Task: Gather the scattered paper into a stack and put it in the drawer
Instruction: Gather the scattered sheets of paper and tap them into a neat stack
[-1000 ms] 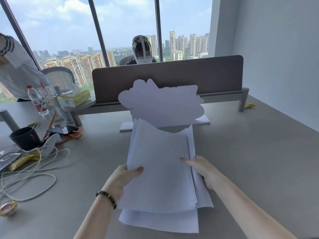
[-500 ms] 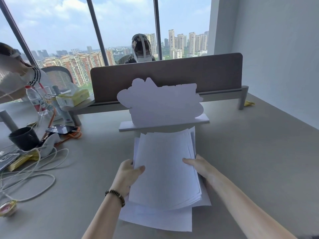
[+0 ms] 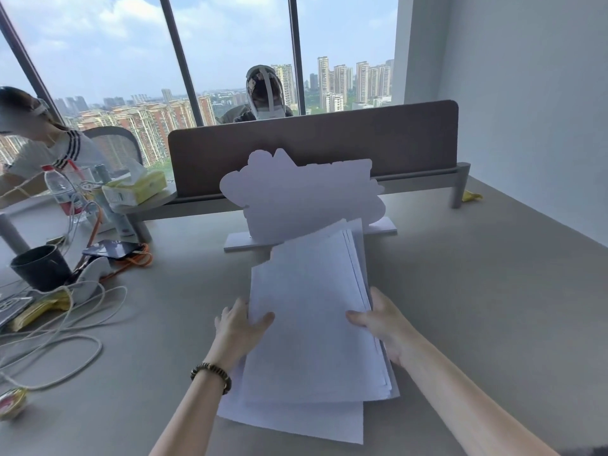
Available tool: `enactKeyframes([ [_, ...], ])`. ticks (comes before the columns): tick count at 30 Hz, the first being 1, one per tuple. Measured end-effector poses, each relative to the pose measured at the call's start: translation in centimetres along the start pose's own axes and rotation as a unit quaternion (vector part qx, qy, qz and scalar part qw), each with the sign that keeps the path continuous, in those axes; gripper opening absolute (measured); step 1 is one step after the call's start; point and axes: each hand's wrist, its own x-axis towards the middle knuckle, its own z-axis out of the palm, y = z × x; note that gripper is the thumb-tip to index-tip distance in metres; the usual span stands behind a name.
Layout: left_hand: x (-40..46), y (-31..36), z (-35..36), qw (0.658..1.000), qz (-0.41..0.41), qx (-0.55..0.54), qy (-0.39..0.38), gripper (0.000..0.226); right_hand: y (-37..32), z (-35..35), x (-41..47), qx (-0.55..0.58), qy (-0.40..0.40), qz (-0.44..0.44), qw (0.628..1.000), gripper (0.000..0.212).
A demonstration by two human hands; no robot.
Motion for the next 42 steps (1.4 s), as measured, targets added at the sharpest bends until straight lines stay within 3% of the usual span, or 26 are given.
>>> enactKeyframes([
  [2,-0.5,0.7,-0.9,0.972,-0.045,-0.231,-0.022,0.076,-0.1,-0.4,0.0,0.025,-0.002,-0.028,0.999,0.042],
  [3,-0.7,1.0,-1.4,0.945,-0.057,-0.32,-0.039,0.076,-0.3,-0.5,-0.1,0.038,-0.003,-0.041,0.998,0.043],
  [6,-1.9,2.5,-2.9,0.891,-0.049,-0.431,-0.136,0.036,-1.2,-0.9,-0.5,0.064,-0.018,-0.084,0.994,0.046],
  [8,-2.6,3.5,-3.1,0.869,-0.03,-0.463,-0.17,0.032,-2.2,-1.0,-1.1,0.068,-0.023,-0.109,0.991,0.046],
  [13,-3.1,5.8,-3.1,0.873,0.054,-0.482,-0.061,0.025,-5.0,-1.6,-2.4,0.064,-0.015,-0.173,0.983,0.042],
  [22,-4.2,8.5,-3.6,0.862,0.172,-0.476,0.025,0.01,-8.5,-2.4,-3.4,0.019,0.027,-0.3,0.954,0.046],
  [27,-4.9,8.2,-2.6,0.854,0.169,-0.492,0.016,0.014,-7.4,-3.1,-3.2,0.003,0.042,-0.286,0.957,0.043],
  [33,-5.4,8.1,-3.2,0.858,0.182,-0.476,-0.057,0.016,-6.4,-3.4,-3.5,0.022,0.036,-0.285,0.957,0.035],
  [38,-5.1,9.0,-4.3,0.86,0.2,-0.466,-0.052,0.022,-7.3,-3.4,-3.7,0.052,0.03,-0.32,0.945,0.031],
  [42,-5.1,9.7,-4.6,0.855,0.203,-0.476,-0.04,0.011,-8.5,-3.4,-3.7,0.04,0.038,-0.337,0.94,0.024],
])
